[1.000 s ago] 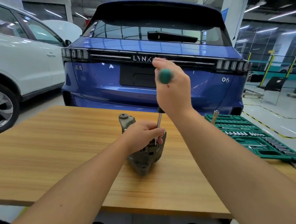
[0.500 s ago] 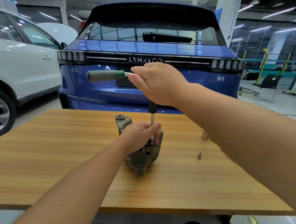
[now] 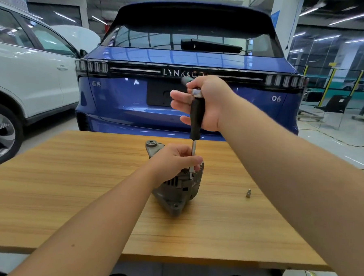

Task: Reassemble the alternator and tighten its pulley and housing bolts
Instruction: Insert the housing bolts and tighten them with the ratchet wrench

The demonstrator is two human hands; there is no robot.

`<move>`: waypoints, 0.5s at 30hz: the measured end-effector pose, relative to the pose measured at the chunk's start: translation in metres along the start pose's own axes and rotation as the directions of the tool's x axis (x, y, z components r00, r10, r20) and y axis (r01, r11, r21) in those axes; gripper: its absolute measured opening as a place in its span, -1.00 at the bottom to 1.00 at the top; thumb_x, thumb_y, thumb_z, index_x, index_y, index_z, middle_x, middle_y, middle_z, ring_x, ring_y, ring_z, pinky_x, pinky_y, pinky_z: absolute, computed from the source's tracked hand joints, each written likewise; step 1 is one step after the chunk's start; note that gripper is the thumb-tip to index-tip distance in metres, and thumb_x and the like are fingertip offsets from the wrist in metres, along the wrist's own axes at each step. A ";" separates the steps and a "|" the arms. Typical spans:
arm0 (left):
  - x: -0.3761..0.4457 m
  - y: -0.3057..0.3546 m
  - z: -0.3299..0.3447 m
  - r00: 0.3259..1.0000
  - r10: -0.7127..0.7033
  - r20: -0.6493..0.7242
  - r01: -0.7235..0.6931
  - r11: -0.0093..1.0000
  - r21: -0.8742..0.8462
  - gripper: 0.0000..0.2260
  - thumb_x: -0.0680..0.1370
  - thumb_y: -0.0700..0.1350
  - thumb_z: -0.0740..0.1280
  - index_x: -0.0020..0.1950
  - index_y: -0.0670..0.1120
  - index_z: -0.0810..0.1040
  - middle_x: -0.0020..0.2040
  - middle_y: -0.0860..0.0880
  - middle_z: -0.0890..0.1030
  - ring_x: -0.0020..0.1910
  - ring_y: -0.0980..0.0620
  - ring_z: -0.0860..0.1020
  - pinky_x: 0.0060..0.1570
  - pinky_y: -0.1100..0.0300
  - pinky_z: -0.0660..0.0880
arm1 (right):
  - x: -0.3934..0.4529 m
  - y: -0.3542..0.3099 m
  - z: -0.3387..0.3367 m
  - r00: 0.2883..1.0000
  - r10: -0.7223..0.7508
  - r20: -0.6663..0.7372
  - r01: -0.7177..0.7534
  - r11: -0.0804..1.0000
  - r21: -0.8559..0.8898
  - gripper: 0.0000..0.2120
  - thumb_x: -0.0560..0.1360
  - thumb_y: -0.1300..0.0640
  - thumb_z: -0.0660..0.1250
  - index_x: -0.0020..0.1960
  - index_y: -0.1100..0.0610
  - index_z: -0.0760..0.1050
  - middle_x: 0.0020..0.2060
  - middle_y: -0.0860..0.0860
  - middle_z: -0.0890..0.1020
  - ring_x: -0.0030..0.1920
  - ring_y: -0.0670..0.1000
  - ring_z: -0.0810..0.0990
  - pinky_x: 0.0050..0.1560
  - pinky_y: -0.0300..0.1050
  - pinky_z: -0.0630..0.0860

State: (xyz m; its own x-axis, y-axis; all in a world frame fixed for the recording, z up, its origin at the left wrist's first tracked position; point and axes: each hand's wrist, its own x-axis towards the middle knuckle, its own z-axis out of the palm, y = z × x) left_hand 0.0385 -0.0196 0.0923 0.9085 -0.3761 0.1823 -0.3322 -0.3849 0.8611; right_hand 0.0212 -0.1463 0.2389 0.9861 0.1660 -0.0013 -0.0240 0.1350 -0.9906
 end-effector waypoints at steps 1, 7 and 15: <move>0.000 0.000 -0.001 1.000 -0.003 -0.003 0.003 1.000 -0.023 -0.89 0.57 0.14 0.44 -0.07 0.15 0.70 -0.08 0.16 0.74 -0.12 0.30 0.65 -0.01 0.15 0.40 | 0.002 0.007 0.000 1.000 -0.008 -0.017 0.010 0.992 0.130 -0.85 0.61 0.10 0.20 0.11 0.11 0.48 -0.16 -0.03 0.75 -0.19 -0.02 0.75 -0.01 0.06 0.46; 0.000 0.002 -0.004 0.999 -0.032 -0.009 0.031 0.998 -0.062 -0.92 0.57 0.05 0.46 0.01 0.08 0.68 -0.09 0.15 0.74 -0.12 0.26 0.67 -0.02 0.18 0.44 | -0.001 0.039 -0.003 0.793 -0.552 -0.258 0.567 0.824 -0.018 -0.94 0.64 0.19 0.27 -0.01 0.08 0.50 -0.10 0.04 0.67 -0.11 0.00 0.62 -0.01 -0.10 0.54; -0.004 0.006 -0.003 0.999 -0.037 0.023 0.038 0.998 -0.059 -0.91 0.60 -0.02 0.44 0.03 -0.02 0.68 -0.11 0.09 0.75 -0.10 0.16 0.71 -0.08 0.30 0.50 | -0.007 0.046 -0.004 0.505 -0.804 0.314 0.512 -0.013 -0.859 -0.68 0.66 0.06 0.22 0.33 0.16 0.55 0.07 0.06 0.61 0.07 0.14 0.53 -0.01 0.05 0.49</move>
State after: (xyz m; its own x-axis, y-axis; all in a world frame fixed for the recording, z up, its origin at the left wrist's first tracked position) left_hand 0.0339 -0.0180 0.0985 0.9140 -0.3810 0.1397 -0.2818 -0.3481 0.8941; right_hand 0.0142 -0.1454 0.1931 0.4662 0.2824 0.8384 0.6467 -0.7555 -0.1051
